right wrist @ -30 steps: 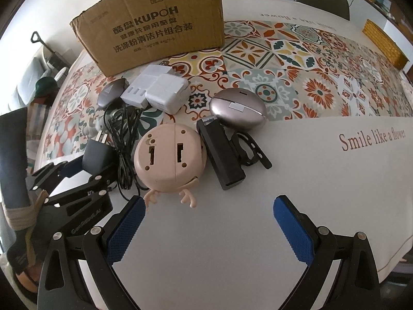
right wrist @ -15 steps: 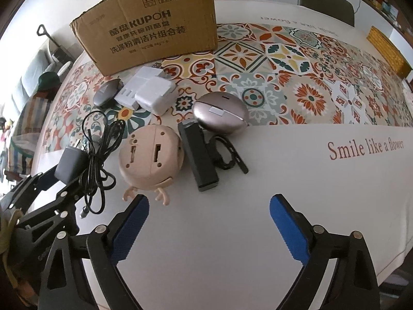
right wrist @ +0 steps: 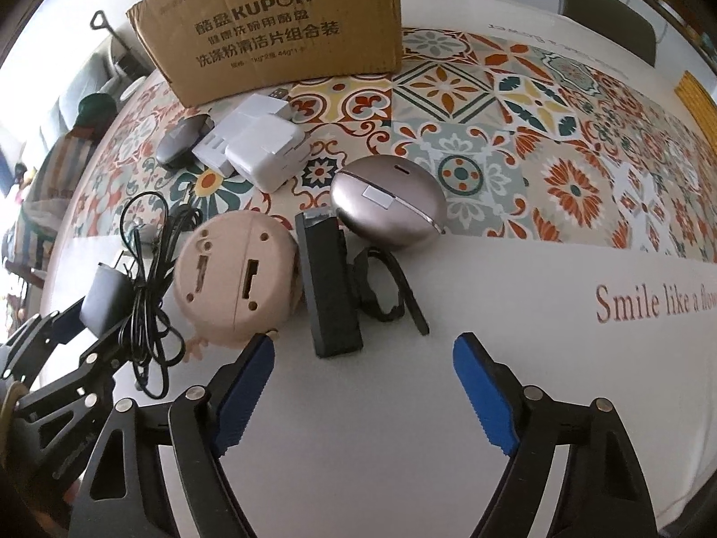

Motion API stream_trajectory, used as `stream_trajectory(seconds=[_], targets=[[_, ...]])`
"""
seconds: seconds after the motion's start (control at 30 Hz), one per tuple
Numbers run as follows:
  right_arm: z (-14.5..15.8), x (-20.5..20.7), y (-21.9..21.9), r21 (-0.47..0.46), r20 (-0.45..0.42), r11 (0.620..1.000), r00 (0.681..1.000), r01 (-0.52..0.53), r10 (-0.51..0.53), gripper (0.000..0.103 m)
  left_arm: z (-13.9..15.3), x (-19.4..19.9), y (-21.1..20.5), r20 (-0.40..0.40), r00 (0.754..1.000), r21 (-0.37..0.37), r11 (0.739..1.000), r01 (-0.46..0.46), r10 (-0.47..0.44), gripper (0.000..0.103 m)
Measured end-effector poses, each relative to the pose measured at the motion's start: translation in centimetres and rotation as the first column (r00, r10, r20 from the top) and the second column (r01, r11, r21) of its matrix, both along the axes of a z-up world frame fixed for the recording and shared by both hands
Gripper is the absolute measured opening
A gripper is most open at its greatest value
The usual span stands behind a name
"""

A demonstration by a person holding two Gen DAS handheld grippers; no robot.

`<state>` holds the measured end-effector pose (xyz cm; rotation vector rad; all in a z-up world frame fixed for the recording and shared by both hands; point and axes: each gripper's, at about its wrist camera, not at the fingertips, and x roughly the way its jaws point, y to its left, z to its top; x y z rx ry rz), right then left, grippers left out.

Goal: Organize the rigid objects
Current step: 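Lift the black adapter with the left tool while the right tool grasps the black holder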

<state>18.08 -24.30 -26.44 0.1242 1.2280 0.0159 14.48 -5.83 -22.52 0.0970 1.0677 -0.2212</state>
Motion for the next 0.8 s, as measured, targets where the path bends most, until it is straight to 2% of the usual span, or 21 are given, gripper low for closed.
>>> stream_trajectory(seconds=[0.23, 0.33, 0.4, 0.47, 0.63, 0.8], targets=[[-0.7, 1.3, -0.4, 0.004, 0.002, 0.999, 0.999, -0.034, 0.034, 0.073, -0.1, 0.1, 0.0, 0.007, 0.999, 0.006, 0.999, -0.036, 0.036, 0.054], [-0.8, 1.5, -0.1, 0.000, 0.018, 0.999, 0.999, -0.051, 0.050, 0.065, 0.0, 0.0, -0.1, 0.014, 0.999, 0.014, 0.999, -0.043, 0.043, 0.054], [-0.8, 1.7, 0.2, -0.022, 0.028, 0.998, 0.998, -0.059, 0.060, 0.050, 0.1, 0.0, -0.1, 0.019, 0.999, 0.015, 0.999, -0.041, 0.041, 0.054], [-0.7, 1.7, 0.3, 0.004, 0.027, 0.997, 0.997, -0.075, 0.075, 0.044, 0.5, -0.2, -0.2, 0.028, 0.999, 0.012, 0.999, -0.036, 0.036, 0.054], [-0.1, 0.8, -0.3, 0.046, 0.032, 0.998, 0.998, -0.050, 0.048, 0.040, 1.8, -0.5, -0.3, 0.065, 0.998, 0.010, 1.000, -0.022, 0.021, 0.054], [2.0, -0.8, -0.9, 0.065, 0.071, 0.998, 0.997, -0.025, 0.021, 0.039, 3.3, -0.7, -0.5, 0.092, 0.996, -0.004, 1.000, -0.005, 0.005, 0.054]])
